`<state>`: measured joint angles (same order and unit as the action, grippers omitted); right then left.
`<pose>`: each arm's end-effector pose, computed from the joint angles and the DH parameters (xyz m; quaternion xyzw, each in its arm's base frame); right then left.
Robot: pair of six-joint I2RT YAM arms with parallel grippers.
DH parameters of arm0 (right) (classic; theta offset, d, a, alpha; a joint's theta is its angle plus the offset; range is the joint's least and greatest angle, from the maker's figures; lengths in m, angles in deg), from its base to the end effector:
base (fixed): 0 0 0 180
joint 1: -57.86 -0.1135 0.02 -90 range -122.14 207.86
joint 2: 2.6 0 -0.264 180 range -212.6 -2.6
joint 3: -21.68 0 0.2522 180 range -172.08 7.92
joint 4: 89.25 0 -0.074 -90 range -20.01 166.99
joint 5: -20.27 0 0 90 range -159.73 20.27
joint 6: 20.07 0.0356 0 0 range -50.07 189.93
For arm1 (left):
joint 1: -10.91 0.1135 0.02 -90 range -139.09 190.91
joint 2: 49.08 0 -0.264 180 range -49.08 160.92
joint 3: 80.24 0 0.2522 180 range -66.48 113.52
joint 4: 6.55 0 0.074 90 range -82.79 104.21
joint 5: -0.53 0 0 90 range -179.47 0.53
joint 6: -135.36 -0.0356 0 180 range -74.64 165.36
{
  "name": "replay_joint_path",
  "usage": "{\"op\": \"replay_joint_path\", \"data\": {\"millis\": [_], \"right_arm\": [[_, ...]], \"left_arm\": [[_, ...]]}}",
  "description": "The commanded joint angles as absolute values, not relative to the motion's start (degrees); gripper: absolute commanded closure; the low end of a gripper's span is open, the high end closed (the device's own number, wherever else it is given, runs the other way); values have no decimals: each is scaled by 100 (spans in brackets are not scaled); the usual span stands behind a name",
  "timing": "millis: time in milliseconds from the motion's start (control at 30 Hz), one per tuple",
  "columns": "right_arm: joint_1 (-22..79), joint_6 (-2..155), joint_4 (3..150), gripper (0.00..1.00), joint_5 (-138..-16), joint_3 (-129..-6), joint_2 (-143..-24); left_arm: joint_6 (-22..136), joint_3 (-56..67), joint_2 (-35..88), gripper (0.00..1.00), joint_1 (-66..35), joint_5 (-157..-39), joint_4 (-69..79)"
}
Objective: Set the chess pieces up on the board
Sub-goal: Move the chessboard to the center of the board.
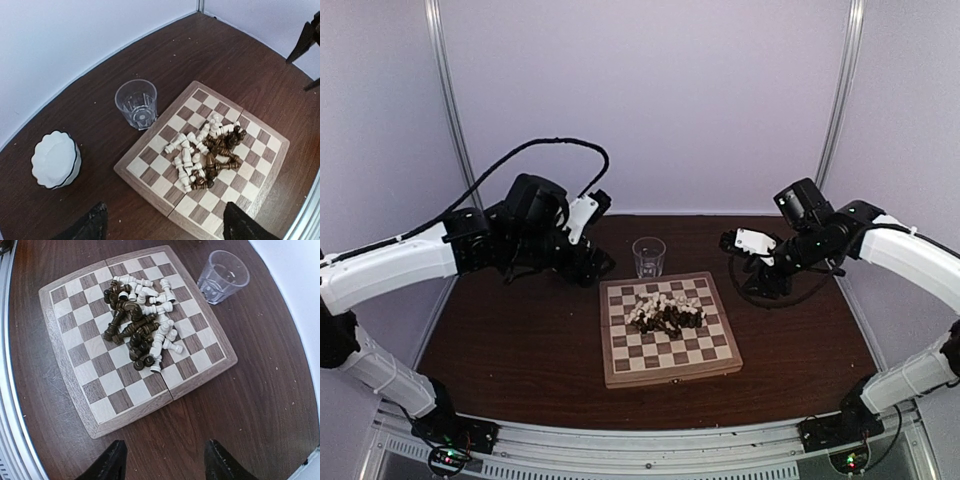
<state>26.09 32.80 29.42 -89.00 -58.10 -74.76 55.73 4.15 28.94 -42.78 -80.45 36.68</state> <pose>0.2087 0.1431 0.3115 -0.5730 0.7431 0.1445 0.3141 0.1840 -0.2410 0.3343 0.2964 0.8416 -0.1769 0.4153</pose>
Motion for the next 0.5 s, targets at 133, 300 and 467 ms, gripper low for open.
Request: {"op": "replay_joint_path", "data": {"millis": [133,300,467], "right_arm": [[2295,2743,2407,43,-9644,-6601,-8746],[2094,2323,2375,44,-9475,-6955,-9377],[1854,2276,2583,44,-9215,-7148,-9954]], "left_arm": [[6034,872,4152,23,-3658,-9595,2585],[6785,273,3917,22,-3170,-10356,1992],[6338,97,3286,21,-3094,-9269,2518]]}}
